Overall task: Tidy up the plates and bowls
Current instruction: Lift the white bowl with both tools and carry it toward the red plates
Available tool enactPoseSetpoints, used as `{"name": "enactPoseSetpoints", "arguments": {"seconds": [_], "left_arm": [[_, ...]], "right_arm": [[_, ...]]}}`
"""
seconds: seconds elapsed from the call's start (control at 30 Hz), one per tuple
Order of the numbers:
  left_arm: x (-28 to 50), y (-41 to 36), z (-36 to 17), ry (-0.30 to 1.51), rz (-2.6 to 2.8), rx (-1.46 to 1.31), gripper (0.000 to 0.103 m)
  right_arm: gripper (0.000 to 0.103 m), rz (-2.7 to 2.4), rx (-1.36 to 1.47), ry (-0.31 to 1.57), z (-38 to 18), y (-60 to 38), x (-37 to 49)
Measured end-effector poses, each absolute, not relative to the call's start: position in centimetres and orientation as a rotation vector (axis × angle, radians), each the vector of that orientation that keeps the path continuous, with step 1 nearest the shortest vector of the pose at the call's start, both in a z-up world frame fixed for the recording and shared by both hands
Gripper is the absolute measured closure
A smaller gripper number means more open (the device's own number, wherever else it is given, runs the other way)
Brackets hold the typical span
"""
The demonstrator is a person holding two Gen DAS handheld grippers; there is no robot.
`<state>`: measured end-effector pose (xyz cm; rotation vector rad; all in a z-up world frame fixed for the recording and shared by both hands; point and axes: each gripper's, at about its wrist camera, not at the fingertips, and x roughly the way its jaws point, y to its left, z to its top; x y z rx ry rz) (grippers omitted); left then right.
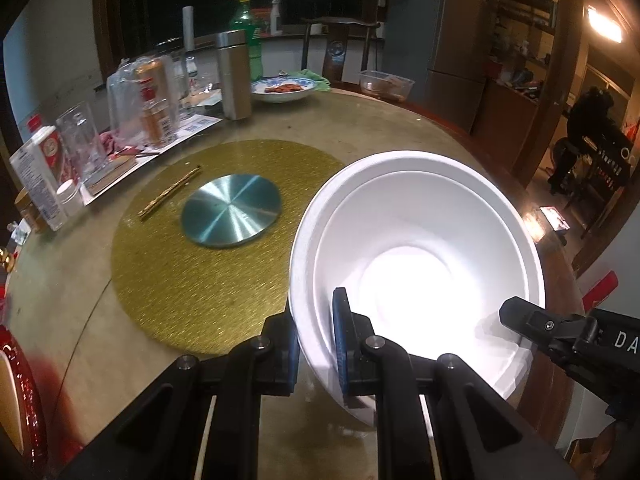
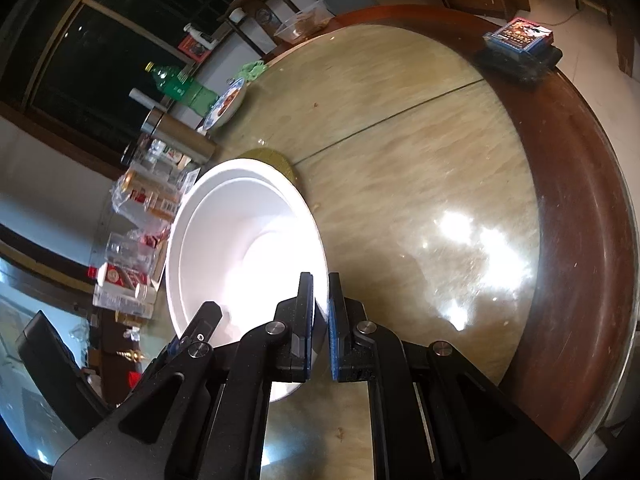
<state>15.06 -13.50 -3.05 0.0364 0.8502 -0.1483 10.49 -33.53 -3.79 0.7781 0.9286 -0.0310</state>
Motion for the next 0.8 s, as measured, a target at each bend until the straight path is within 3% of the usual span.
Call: {"name": "enactPoseSetpoints", "arguments": {"seconds": [0.8], "left_arm": [[11.5, -7.7, -3.0, 0.847, -0.104, -0.020, 0.090]], "right_arm": [[0.097, 0.022, 0.615, 0.938, -2.7, -26.6, 8.1]]}}
